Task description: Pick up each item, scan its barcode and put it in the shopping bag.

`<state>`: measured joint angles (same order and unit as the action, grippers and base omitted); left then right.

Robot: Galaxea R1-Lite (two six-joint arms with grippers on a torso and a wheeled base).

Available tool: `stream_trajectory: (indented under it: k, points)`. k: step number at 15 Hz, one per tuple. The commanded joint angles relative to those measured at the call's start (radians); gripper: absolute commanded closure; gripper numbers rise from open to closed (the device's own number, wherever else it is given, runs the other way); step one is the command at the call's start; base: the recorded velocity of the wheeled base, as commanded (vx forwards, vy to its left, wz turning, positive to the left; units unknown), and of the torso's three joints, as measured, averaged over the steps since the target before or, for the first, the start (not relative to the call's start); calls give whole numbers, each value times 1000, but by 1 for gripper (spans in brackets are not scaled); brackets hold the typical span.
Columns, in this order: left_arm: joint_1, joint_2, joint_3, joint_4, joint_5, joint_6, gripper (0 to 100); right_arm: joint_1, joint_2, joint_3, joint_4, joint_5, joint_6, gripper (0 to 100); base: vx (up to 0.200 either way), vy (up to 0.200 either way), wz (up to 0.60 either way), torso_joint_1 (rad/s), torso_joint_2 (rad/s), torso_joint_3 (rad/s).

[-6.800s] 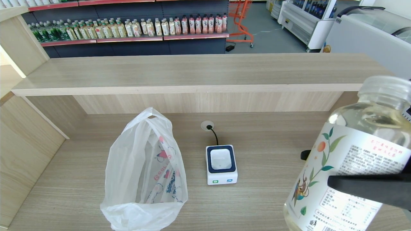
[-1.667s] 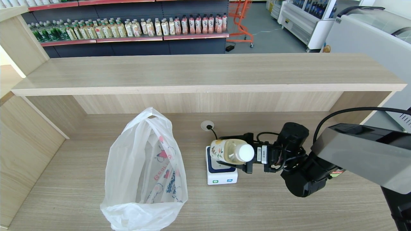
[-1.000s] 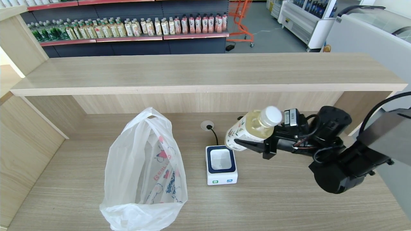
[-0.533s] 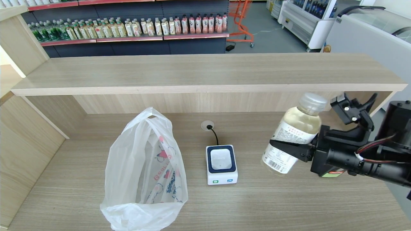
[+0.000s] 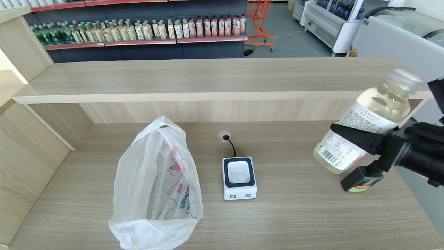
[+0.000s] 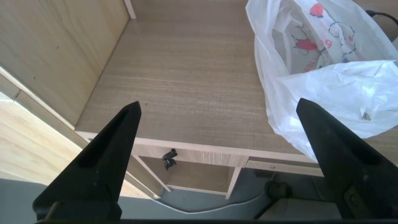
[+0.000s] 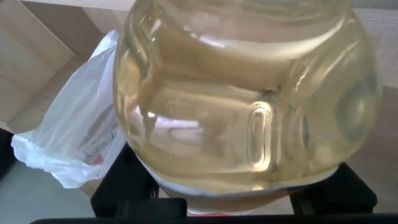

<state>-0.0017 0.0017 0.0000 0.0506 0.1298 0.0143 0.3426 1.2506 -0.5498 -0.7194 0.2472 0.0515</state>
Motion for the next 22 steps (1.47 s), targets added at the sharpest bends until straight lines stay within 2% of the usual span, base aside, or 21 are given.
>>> stream_trajectory:
  k: [1, 7, 12, 18, 22]
  points:
    - [0, 0, 0, 0, 1, 0, 0, 1, -16, 7, -2, 0, 16, 100, 0, 0, 0, 0, 0, 0]
    - [0, 0, 0, 0, 1, -11, 0, 9, -19, -6, 15, 0, 119, 100, 0, 200, 0, 2, -2, 5]
    - [0, 0, 0, 0, 1, -8, 0, 102, -28, -55, 136, 1, 186, 100, 0, 200, 0, 2, 4, 3]
    - [0, 0, 0, 0, 1, -7, 0, 121, 105, -38, 144, -2, 280, 100, 0, 0, 0, 0, 0, 0]
    - [0, 0, 0, 0, 1, -7, 0, 210, 262, -62, 132, 0, 280, 100, 0, 0, 0, 0, 0, 0]
